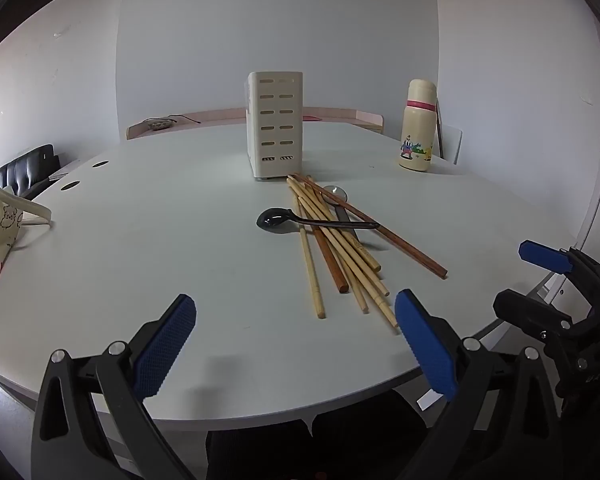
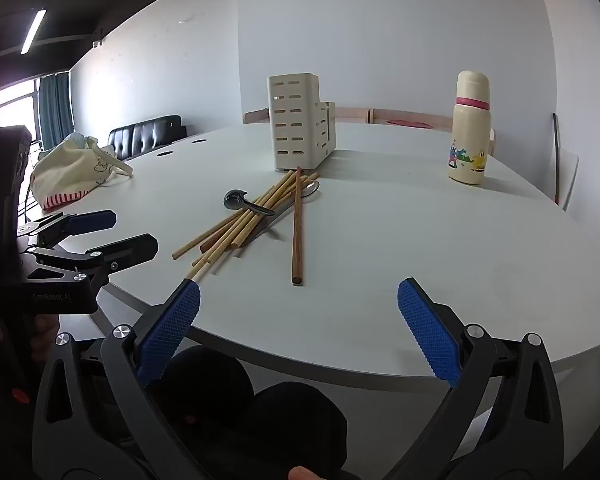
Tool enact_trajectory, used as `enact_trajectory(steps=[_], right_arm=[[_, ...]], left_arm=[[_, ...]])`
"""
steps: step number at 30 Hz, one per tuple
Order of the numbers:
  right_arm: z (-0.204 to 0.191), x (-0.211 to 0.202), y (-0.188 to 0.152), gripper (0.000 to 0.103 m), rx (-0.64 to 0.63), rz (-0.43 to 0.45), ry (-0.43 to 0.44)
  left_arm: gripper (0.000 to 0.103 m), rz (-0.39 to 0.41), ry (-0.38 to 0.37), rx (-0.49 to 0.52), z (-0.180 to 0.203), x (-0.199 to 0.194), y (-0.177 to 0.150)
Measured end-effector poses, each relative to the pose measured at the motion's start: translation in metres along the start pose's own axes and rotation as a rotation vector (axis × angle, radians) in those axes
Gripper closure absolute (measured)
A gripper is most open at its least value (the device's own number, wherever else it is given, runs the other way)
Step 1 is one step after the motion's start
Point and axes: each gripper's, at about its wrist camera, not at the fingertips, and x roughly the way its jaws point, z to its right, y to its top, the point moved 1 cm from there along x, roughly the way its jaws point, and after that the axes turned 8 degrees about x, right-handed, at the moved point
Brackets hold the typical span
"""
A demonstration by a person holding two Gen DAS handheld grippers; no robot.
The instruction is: Organize utensils
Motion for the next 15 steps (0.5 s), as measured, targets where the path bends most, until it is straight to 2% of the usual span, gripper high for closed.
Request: enact_trajectory(steps=[15], right_arm=[[-0.0032,-0.002,-0.0059,0.008,-0.006,0.0,-0.015]], left_arm=[[0.005,0.003,-0.011,0.0,0.0033,-0.0023,-0.0008]])
